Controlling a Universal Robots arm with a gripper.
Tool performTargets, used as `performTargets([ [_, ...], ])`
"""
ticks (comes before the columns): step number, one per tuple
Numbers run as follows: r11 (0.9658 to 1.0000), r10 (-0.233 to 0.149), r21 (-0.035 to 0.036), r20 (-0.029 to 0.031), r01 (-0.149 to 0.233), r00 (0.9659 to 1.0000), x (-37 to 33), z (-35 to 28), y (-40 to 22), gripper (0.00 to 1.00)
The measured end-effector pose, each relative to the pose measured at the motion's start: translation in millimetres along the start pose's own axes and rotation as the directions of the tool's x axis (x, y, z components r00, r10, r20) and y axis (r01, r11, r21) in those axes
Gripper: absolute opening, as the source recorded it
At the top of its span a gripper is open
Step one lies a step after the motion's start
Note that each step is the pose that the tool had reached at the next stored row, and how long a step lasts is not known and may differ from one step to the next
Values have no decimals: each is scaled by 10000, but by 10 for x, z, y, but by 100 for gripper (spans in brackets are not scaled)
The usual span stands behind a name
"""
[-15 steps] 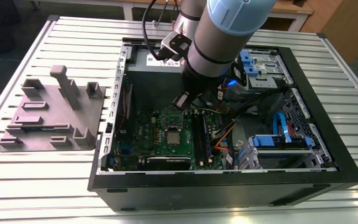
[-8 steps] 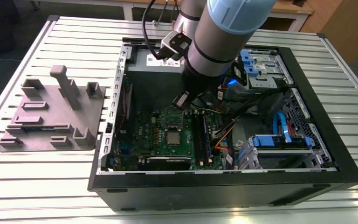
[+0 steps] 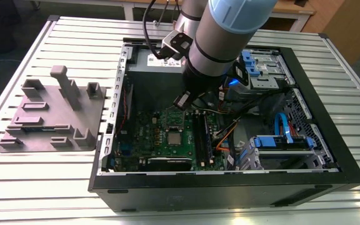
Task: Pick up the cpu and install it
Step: 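Close the cpu cover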
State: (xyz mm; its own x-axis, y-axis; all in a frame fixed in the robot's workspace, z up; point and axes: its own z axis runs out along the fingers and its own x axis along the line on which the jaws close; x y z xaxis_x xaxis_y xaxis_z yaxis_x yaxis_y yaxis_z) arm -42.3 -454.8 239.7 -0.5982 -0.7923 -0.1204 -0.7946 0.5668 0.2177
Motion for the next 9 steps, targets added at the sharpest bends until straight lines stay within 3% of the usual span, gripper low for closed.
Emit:
performTargets([
  [9,10000,0,-1,0,0,10000,-1,-13,4,11],
])
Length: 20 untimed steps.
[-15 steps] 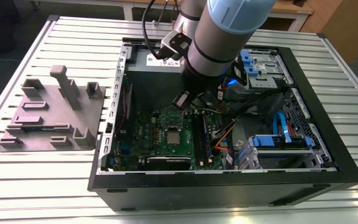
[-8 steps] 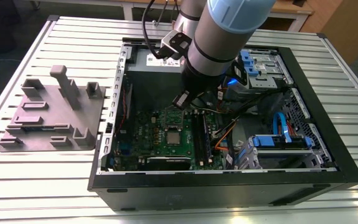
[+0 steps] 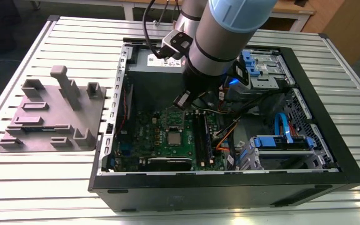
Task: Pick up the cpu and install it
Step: 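Close the cpu cover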
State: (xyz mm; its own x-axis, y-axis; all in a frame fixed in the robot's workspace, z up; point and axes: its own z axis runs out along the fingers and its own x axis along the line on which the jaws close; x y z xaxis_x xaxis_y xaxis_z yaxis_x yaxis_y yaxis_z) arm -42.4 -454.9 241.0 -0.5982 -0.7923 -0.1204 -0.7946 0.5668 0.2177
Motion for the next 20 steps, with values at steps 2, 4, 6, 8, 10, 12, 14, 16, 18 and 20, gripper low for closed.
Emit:
performTargets([
  [2,10000,-1,0,-2,1,10000,4,-1,0,11],
  [4,10000,-3,-1,-1,3,10000,9,-1,-1,11],
  [6,10000,-4,0,-1,4,10000,14,-2,-3,11],
  [8,10000,-5,-1,-1,5,10000,19,-4,-6,11],
  [10,10000,-10,-2,-2,10,10000,24,-5,-10,11],
  [12,10000,-12,-2,-2,12,10000,29,-6,-14,11],
  [14,10000,-16,-2,-3,16,10000,33,-8,-17,11],
  [16,10000,-18,-3,-3,18,10000,38,-9,-19,11],
  [18,10000,-24,-3,-4,24,10000,49,-11,-25,11],
  [20,10000,-27,-4,-5,27,10000,56,-13,-29,11],
])
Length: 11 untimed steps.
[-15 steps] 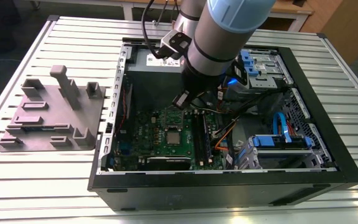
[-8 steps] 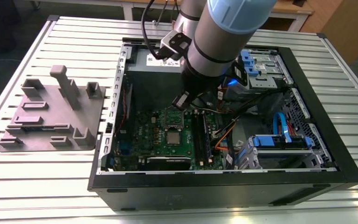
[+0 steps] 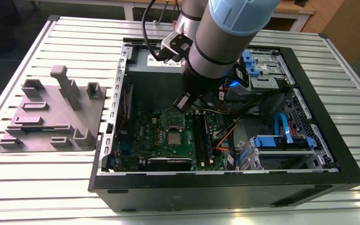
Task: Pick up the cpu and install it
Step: 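Close the cpu cover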
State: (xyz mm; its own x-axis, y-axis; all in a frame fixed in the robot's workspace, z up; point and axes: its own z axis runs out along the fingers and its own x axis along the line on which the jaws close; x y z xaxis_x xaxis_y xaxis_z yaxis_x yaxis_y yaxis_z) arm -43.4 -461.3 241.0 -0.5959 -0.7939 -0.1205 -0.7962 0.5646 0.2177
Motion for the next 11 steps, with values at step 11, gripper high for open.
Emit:
performTargets([
  [11,10000,-6,-1,-1,6,10000,12,-3,-7,11],
])
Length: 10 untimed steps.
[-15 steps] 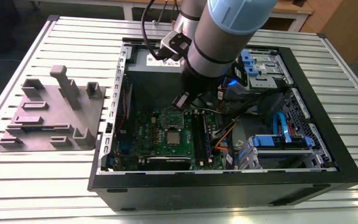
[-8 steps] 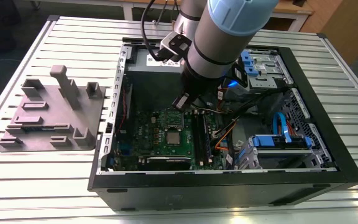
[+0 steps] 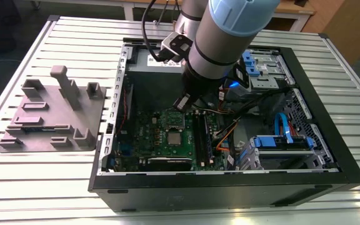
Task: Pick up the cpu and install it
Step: 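Close the cpu cover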
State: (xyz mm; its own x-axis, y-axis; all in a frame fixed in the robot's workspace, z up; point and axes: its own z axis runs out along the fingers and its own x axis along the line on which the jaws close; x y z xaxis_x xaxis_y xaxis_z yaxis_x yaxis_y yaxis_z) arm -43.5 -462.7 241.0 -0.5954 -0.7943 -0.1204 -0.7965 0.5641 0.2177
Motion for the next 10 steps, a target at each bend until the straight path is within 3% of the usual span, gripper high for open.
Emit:
performTargets([
  [10,10000,1,0,0,-1,10000,42,-12,-30,11],
])
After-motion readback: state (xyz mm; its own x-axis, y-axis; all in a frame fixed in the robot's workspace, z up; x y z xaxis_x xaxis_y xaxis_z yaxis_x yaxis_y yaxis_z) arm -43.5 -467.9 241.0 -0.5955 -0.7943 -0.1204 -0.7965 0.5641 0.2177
